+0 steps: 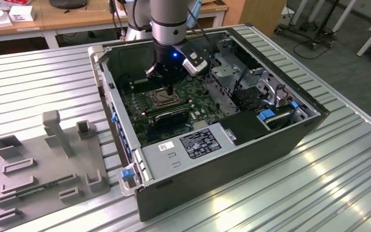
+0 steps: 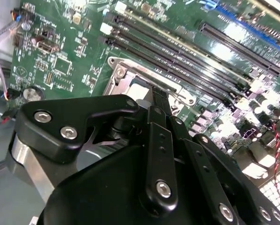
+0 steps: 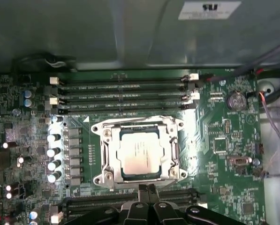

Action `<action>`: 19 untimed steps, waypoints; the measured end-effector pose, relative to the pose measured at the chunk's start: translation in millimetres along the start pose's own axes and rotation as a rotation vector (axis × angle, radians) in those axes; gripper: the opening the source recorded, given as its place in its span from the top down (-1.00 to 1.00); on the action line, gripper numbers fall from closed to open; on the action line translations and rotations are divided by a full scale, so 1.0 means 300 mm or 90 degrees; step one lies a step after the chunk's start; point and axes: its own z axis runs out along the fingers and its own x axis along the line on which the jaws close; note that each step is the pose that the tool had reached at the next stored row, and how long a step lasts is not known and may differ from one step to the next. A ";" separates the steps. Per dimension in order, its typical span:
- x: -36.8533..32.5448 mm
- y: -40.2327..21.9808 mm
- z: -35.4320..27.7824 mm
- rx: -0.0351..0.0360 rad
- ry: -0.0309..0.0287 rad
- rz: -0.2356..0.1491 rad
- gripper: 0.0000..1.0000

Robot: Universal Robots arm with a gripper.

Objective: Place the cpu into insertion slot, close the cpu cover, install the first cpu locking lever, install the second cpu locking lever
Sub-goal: 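Install the second cpu locking lever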

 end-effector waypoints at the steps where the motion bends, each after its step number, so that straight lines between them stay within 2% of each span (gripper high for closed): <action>1: 0.000 -0.004 0.000 0.0002 -0.0001 0.002 0.80; 10: 0.002 -0.013 -0.001 0.0005 -0.0007 0.006 0.80; 16: 0.041 -0.017 -0.004 -0.0002 -0.0098 0.006 0.80; 19: 0.051 -0.023 -0.005 -0.0003 -0.0114 0.006 0.80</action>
